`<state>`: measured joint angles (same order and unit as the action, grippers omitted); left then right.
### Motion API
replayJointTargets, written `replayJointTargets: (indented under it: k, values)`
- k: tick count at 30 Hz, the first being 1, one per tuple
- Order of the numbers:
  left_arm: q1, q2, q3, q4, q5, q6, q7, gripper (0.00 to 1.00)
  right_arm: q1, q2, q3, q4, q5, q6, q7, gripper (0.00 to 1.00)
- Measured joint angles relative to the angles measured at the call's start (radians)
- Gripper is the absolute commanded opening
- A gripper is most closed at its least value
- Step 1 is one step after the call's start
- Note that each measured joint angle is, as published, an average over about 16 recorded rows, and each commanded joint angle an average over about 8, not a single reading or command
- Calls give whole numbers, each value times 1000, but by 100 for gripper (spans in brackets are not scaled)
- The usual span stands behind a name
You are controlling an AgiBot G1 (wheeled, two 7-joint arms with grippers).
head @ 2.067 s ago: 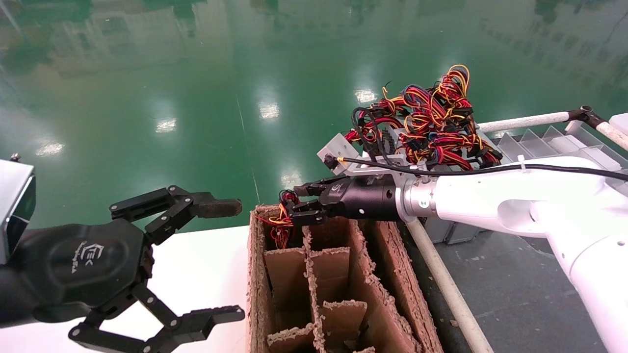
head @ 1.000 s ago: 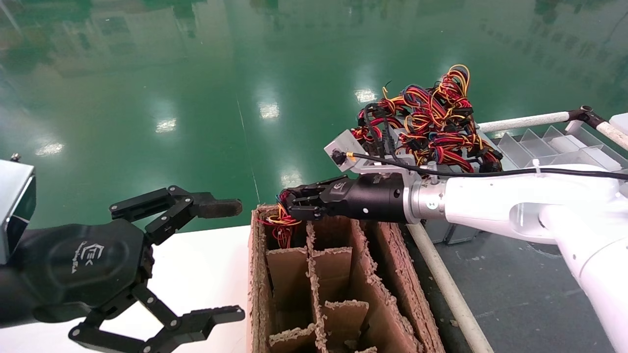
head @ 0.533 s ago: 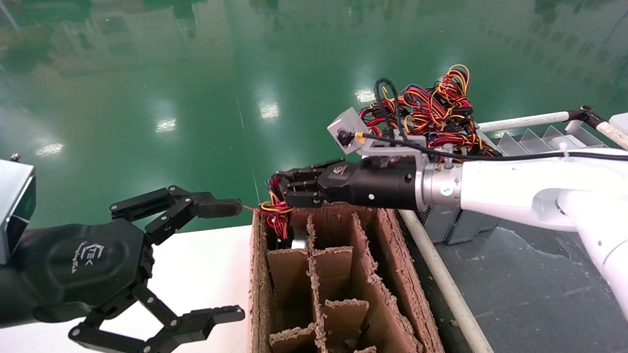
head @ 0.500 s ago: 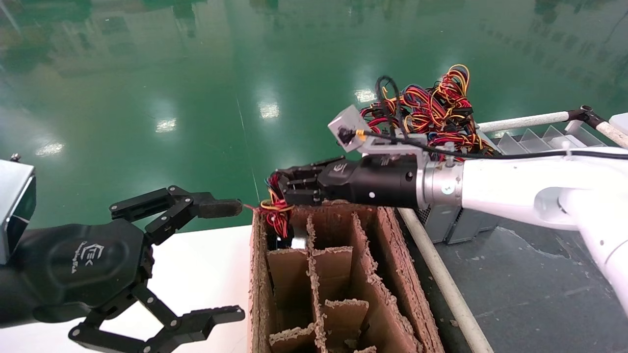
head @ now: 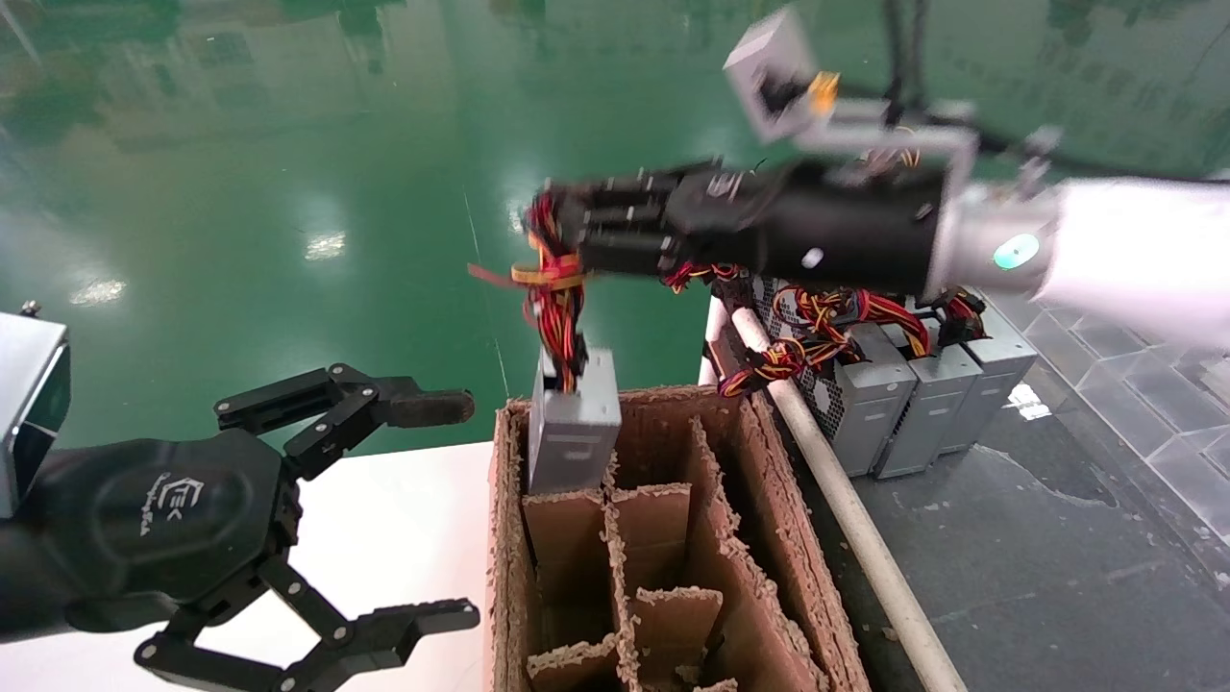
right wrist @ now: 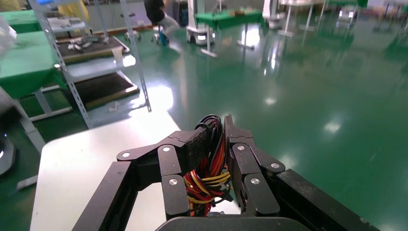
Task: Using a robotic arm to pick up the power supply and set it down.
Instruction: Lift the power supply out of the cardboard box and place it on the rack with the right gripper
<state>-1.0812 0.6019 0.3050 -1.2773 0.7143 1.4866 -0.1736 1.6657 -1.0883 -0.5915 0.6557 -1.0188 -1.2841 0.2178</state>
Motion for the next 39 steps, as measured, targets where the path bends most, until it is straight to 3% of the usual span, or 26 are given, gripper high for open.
replayJointTargets:
  k: [11,17,24,39]
  values:
    - [0,0,0,0,0,0,0,100,-50,253,63,469,30,135,265,0]
    - [0,0,1,0,0,0,0,100,-96,388,93,636,45,184,373,0]
    - [0,0,1,0,-1,0,1,100,-161,532,137,702,109,170,428,0]
    - [0,-1,2,0,-1,-1,1,100,-316,855,225,696,331,-14,435,0]
